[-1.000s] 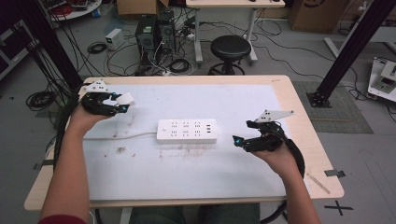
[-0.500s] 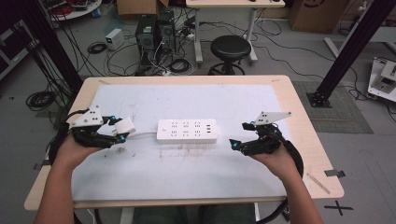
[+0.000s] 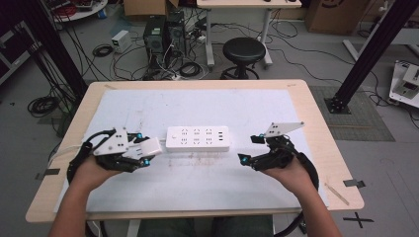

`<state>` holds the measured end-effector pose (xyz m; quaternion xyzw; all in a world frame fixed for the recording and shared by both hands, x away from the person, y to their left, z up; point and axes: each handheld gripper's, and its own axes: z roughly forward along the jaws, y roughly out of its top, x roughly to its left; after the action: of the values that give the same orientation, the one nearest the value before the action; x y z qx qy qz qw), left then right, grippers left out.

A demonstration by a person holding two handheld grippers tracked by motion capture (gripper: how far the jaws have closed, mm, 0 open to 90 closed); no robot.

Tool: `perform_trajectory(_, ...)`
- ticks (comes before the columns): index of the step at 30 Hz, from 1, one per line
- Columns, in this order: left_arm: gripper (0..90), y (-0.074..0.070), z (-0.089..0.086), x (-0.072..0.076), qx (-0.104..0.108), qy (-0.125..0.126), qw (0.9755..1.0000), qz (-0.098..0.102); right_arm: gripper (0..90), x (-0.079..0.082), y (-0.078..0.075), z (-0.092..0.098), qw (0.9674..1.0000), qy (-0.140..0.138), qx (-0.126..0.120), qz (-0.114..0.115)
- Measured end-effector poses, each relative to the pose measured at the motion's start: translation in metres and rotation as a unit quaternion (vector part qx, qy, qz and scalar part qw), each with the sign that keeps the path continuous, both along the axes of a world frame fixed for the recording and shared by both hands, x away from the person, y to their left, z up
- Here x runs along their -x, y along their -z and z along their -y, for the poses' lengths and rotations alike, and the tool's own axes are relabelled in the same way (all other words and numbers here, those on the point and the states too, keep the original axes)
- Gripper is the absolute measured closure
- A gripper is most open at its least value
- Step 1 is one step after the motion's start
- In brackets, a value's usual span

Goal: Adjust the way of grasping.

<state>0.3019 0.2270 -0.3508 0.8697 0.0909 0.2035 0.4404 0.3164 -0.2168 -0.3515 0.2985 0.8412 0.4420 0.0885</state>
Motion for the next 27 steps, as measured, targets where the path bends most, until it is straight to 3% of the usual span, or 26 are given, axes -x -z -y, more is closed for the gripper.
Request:
perform_trajectory(7,42.4,0.022,0.046,0.018,0.01,0.048,0.9982,0.036,17.5,0.009,0.021,-0.032,0.9982,-0.025,-0.038,-0.04)
perform_trajectory(11,42.4,0.032,0.071,0.03,0.017,0.066,0.996,0.058,17.4,0.012,0.034,-0.046,0.9935,-0.042,-0.079,-0.07)
perform_trajectory(13,42.5,0.037,0.082,0.037,0.014,0.071,0.9947,0.073,17.4,0.014,0.038,-0.05,0.9902,-0.049,-0.097,-0.088)
perform_trajectory(18,42.5,0.044,0.1,0.047,0.014,0.08,0.9904,0.112,17.4,0.018,0.045,-0.059,0.9775,-0.063,-0.157,-0.126)
perform_trajectory(23,42.5,0.043,0.109,0.053,0.015,0.089,0.9864,0.137,17.4,0.017,0.051,-0.063,0.9627,-0.077,-0.206,-0.158)
perform_trajectory(27,42.5,0.041,0.114,0.056,0.011,0.096,0.9825,0.159,17.4,0.017,0.055,-0.069,0.9561,-0.089,-0.219,-0.173)
